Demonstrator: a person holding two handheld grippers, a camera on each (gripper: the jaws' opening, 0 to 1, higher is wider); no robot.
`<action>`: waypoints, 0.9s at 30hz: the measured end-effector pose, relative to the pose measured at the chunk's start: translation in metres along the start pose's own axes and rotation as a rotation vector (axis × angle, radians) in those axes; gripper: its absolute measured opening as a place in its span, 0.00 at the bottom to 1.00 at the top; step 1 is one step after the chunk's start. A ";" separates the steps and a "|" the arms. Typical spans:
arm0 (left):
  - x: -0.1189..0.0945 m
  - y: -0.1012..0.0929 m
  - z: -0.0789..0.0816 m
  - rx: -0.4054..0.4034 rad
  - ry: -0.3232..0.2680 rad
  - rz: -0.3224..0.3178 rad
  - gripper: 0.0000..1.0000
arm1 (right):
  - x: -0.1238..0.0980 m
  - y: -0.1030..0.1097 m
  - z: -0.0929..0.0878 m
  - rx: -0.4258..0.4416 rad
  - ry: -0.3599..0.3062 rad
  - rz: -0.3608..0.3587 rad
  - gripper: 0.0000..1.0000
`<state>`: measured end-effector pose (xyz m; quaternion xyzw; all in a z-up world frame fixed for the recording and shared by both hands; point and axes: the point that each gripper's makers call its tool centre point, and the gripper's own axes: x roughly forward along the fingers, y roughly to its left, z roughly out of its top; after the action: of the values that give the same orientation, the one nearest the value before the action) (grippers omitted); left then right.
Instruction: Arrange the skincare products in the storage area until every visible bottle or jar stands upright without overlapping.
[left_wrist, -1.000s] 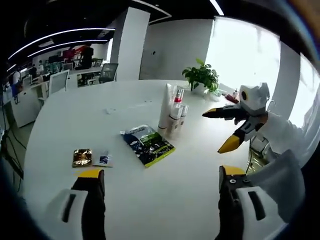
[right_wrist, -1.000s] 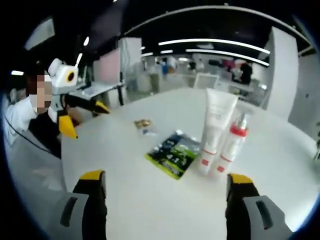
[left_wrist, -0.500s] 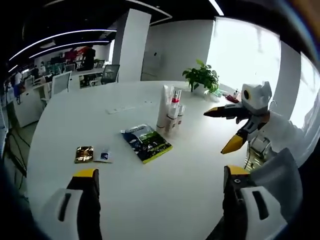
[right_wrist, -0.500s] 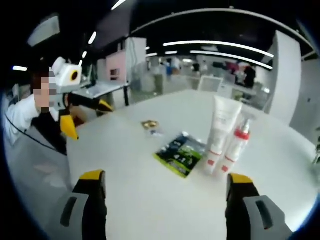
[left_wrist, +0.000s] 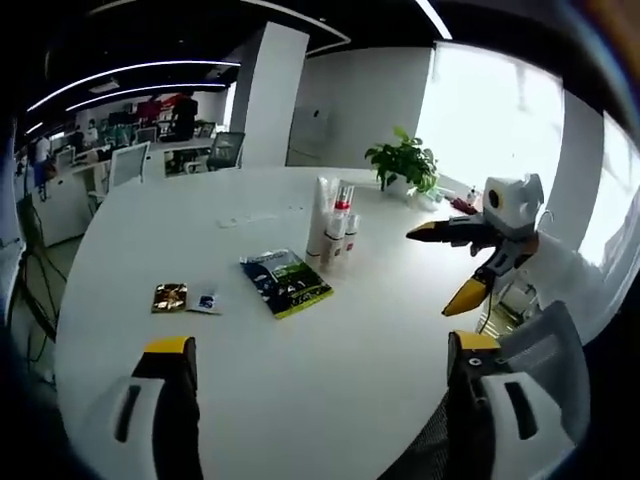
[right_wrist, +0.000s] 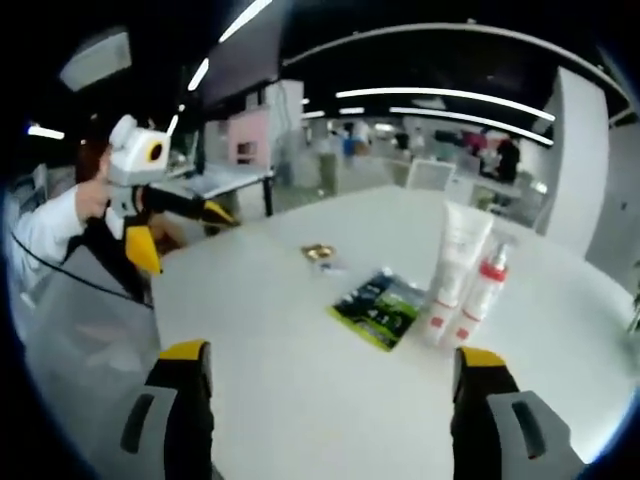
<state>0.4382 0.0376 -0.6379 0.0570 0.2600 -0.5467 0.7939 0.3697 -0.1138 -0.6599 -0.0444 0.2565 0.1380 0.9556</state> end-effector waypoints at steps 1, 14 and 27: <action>-0.002 0.001 0.000 0.002 -0.004 0.007 0.99 | -0.001 0.002 -0.001 -0.001 -0.002 0.002 0.99; -0.018 -0.010 -0.011 -0.037 -0.027 0.037 0.99 | -0.010 0.018 -0.010 0.006 0.012 0.029 0.99; -0.017 0.009 -0.004 -0.035 -0.033 0.014 0.99 | -0.012 0.019 -0.007 0.010 0.019 0.005 0.99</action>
<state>0.4401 0.0569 -0.6349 0.0358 0.2560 -0.5374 0.8027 0.3514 -0.0996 -0.6604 -0.0401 0.2662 0.1389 0.9530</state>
